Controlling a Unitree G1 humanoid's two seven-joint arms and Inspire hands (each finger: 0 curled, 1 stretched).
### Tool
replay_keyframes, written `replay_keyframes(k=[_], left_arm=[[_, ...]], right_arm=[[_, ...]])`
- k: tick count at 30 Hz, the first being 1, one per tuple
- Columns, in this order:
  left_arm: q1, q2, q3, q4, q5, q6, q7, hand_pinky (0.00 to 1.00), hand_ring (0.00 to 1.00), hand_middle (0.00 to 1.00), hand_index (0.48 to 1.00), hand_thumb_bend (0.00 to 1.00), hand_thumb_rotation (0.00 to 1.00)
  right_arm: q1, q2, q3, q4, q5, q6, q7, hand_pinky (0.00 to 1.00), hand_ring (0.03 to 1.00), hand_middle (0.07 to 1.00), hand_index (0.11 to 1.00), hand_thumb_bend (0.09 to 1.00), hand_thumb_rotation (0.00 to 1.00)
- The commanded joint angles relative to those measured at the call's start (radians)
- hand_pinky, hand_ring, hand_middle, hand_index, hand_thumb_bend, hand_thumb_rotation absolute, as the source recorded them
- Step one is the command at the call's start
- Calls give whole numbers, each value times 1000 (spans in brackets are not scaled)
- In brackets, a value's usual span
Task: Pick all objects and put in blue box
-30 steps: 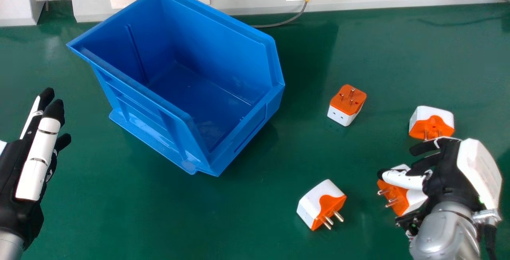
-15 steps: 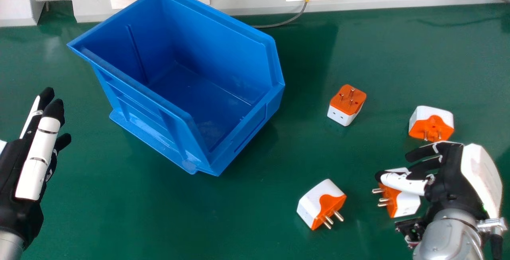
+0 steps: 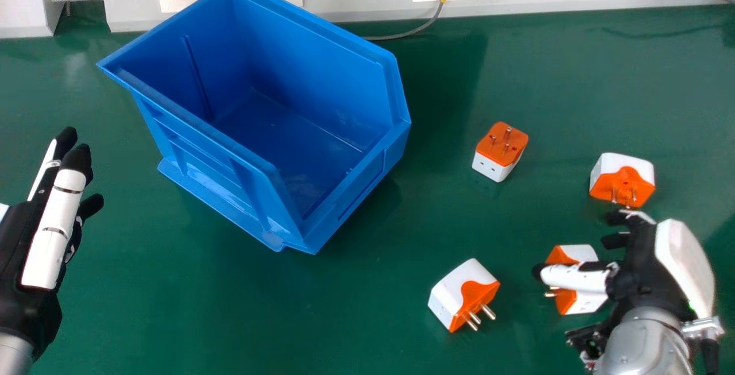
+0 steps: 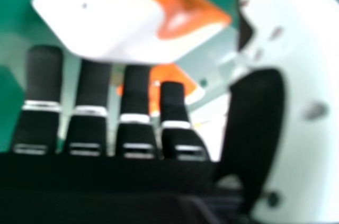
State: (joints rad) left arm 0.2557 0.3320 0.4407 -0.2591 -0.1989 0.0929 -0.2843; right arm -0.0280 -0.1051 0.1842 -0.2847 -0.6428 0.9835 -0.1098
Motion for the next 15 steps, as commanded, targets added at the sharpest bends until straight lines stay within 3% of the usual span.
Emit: replay_keyframes(k=[1, 4, 15], left_arm=[[-6, 17, 17, -18, -13, -9, 3, 941, 993, 1000, 1000, 539, 1000], [-6, 16, 16, -22, -13, -7, 3, 940, 993, 1000, 1000, 540, 1000], [-1, 10, 10, -35, -10, -8, 7, 939, 991, 1000, 1000, 543, 1000]], right_arm=[[-20, -27, 10, -32, -38, 17, 7, 769, 885, 924, 902, 734, 53], [-26, -37, 21, -46, -41, 39, 19, 846, 941, 961, 942, 771, 69], [-32, -107, 67, -101, -68, 98, 112, 921, 996, 997, 979, 831, 80]])
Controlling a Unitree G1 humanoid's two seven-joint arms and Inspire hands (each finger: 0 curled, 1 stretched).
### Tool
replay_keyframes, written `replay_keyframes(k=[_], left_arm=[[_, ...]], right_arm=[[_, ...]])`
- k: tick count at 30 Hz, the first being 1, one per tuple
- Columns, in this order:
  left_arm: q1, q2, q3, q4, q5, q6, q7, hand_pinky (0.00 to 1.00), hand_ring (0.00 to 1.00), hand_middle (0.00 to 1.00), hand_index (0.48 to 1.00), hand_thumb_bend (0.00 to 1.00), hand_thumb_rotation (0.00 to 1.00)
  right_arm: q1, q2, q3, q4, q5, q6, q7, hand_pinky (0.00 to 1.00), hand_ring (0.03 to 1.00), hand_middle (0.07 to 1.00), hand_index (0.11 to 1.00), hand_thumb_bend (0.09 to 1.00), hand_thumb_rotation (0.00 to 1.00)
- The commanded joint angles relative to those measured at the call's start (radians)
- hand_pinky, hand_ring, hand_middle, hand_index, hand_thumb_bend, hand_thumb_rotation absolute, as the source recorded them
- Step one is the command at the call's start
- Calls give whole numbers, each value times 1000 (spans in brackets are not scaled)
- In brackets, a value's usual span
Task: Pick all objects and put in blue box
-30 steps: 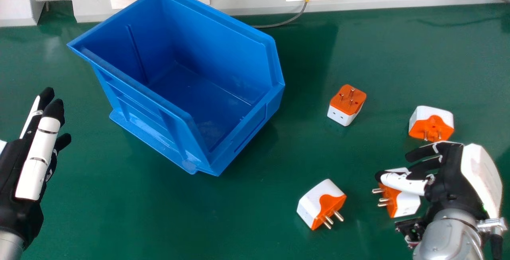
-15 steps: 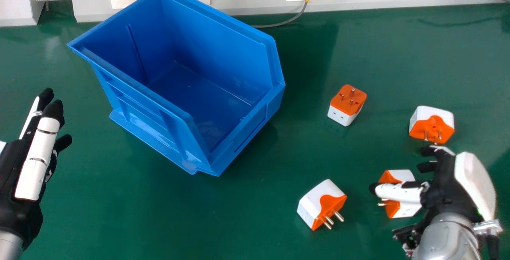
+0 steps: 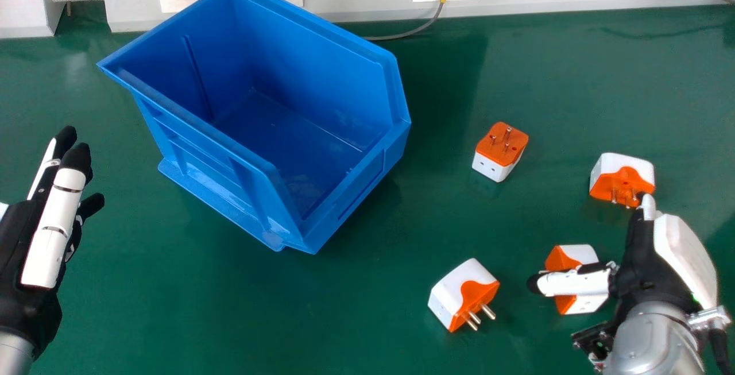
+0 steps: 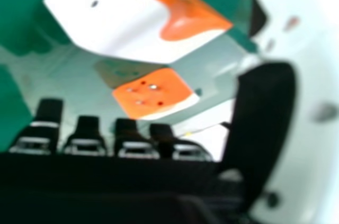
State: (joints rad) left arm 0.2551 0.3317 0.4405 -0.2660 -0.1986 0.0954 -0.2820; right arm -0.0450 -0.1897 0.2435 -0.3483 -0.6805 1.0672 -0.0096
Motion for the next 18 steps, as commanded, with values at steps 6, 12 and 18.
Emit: replay_keyframes(k=[6, 12, 18], left_arm=[[-4, 10, 9, -23, -10, -13, 4, 938, 990, 1000, 1000, 550, 1000], [-6, 9, 10, -24, -17, -17, -1, 938, 990, 1000, 1000, 549, 1000], [-17, 12, 15, -7, -22, -26, -7, 939, 990, 1000, 1000, 546, 1000]], right_arm=[[-34, -98, 77, -97, -70, 71, 94, 928, 1000, 1000, 977, 842, 78], [-59, -278, 181, -148, -113, 50, 268, 909, 991, 1000, 963, 857, 70], [-63, -514, 201, -197, -91, -111, 496, 881, 967, 1000, 934, 867, 40]])
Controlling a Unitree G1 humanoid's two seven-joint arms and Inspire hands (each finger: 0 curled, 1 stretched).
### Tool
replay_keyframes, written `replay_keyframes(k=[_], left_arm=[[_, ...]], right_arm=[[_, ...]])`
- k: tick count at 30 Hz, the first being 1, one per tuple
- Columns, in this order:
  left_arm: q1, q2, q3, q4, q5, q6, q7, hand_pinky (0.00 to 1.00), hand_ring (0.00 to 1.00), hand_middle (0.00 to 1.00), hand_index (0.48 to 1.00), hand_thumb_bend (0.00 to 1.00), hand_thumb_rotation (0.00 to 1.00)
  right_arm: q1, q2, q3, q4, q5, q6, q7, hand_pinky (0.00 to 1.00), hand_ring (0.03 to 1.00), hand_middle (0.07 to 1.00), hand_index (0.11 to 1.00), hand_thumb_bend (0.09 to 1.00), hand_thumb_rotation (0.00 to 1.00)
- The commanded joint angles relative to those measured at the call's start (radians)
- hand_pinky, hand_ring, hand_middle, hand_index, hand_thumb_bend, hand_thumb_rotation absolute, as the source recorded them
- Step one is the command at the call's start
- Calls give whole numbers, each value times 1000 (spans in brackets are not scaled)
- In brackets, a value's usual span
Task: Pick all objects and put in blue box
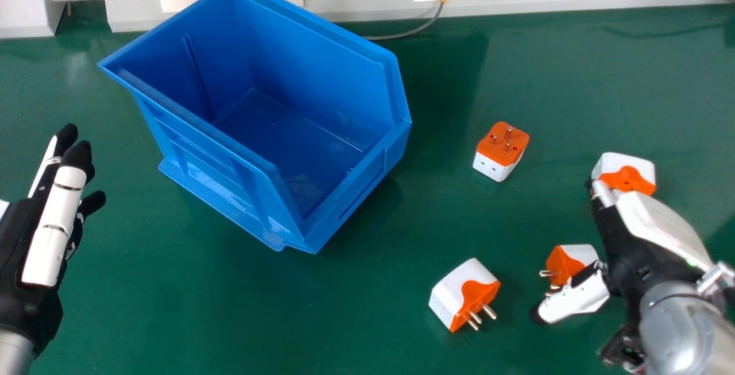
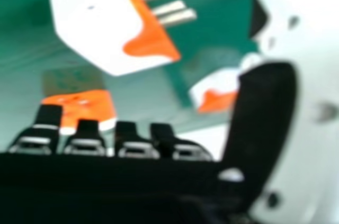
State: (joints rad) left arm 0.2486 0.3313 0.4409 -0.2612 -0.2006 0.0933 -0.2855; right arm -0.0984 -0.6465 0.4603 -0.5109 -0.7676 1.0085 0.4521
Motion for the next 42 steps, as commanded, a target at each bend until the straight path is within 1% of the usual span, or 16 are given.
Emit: replay_keyframes(k=[1, 3, 6, 12, 16, 19, 24, 27, 30, 33, 38, 42], left_arm=[[-10, 12, 15, -12, -21, -25, -4, 939, 990, 1000, 1000, 546, 1000], [-12, 14, 16, -13, -22, -24, -4, 940, 990, 1000, 1000, 544, 1000], [-18, 21, 17, -9, -22, -20, -3, 940, 991, 1000, 1000, 540, 1000], [-27, 27, 22, 1, -19, -20, -5, 937, 990, 1000, 1000, 534, 1000], [-29, 30, 22, 0, -16, -13, -1, 934, 988, 1000, 1000, 526, 1000], [-28, 34, 21, 0, -11, -13, 0, 932, 987, 999, 1000, 521, 1000], [-31, 37, 21, 6, -8, -14, 2, 929, 986, 999, 1000, 518, 1000], [-30, 38, 24, 8, -11, -15, 2, 926, 985, 997, 1000, 519, 998], [-29, 39, 25, 5, -14, -11, 2, 925, 984, 997, 1000, 519, 997], [-29, 40, 27, 4, -15, -11, 0, 922, 983, 996, 1000, 520, 995], [-30, 43, 30, 7, -18, -10, -2, 919, 982, 995, 1000, 519, 992], [-31, 45, 31, 10, -19, -13, -3, 917, 982, 995, 1000, 516, 990]], right_arm=[[-1, -86, -28, -37, 6, -93, 55, 879, 964, 1000, 931, 868, 33], [13, -136, -50, -31, 23, -172, 83, 876, 959, 999, 924, 871, 21], [32, -176, -81, -19, 37, -273, 104, 874, 953, 995, 914, 875, 17], [71, -189, -143, 26, 62, -435, 85, 872, 946, 987, 901, 882, 23], [71, -185, -161, 61, 50, -512, 87, 866, 943, 982, 896, 886, 19], [58, -181, -163, 88, 37, -550, 100, 863, 941, 979, 893, 888, 17], [39, -175, -169, 136, 29, -606, 101, 860, 940, 978, 890, 884, 13], [27, -169, -168, 165, 19, -628, 101, 856, 938, 977, 889, 872, 15], [11, -162, -160, 196, 4, -644, 100, 855, 938, 976, 889, 866, 16], [5, -156, -163, 212, -5, -661, 101, 848, 936, 975, 883, 853, 19], [-13, -154, -173, 272, -6, -719, 78, 836, 928, 967, 868, 842, 21], [-23, -149, -179, 310, -6, -747, 62, 827, 925, 961, 860, 841, 30]])
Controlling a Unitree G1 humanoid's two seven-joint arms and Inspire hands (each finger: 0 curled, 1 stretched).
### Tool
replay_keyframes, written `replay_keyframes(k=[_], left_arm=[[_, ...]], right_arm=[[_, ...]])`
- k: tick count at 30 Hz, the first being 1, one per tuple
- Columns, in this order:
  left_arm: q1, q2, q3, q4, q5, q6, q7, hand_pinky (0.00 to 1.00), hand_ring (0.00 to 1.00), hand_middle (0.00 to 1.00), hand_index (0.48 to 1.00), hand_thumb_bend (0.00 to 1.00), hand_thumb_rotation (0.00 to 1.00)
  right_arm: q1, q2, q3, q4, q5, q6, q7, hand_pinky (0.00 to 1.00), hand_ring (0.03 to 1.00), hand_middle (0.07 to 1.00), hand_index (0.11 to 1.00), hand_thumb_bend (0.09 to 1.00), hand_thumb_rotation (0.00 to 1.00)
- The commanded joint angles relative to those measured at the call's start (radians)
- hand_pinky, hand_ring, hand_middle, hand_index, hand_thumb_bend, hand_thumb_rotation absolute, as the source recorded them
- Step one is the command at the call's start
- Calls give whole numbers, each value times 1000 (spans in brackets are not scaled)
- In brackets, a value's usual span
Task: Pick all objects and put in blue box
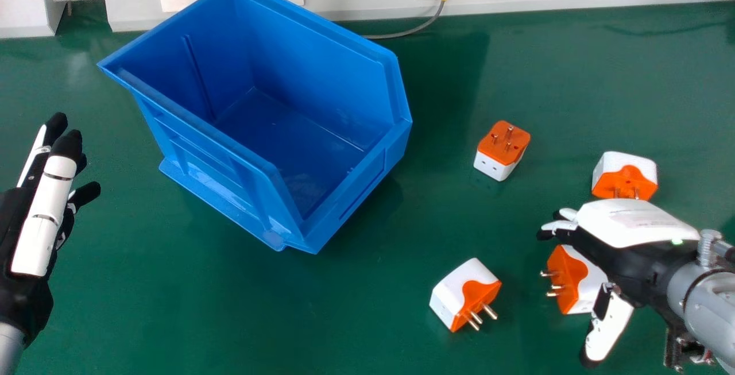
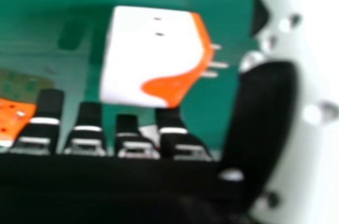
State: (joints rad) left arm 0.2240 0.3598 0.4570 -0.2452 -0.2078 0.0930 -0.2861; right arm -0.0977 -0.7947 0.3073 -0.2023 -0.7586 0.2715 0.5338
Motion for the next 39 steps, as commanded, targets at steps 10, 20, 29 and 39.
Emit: replay_keyframes(k=[10, 20, 29, 39], left_arm=[[-12, 29, 22, 13, -19, -21, -13, 911, 979, 993, 1000, 534, 978], [-15, 36, 29, 24, -17, -26, -14, 906, 971, 987, 1000, 521, 976], [-13, 34, 37, 22, -19, -26, -21, 901, 968, 984, 1000, 539, 965], [-12, 37, 40, 14, -15, -18, -18, 894, 964, 982, 1000, 539, 959]], right_arm=[[-43, 11, -20, 85, -21, -61, -58, 798, 911, 938, 843, 839, 14], [-67, 13, -12, 147, -48, -97, -73, 788, 908, 933, 840, 823, 8], [-89, 30, -2, 203, -61, -115, -97, 780, 900, 923, 829, 822, 15], [-115, 41, 14, 259, -94, -136, -123, 770, 891, 912, 820, 821, 11]])
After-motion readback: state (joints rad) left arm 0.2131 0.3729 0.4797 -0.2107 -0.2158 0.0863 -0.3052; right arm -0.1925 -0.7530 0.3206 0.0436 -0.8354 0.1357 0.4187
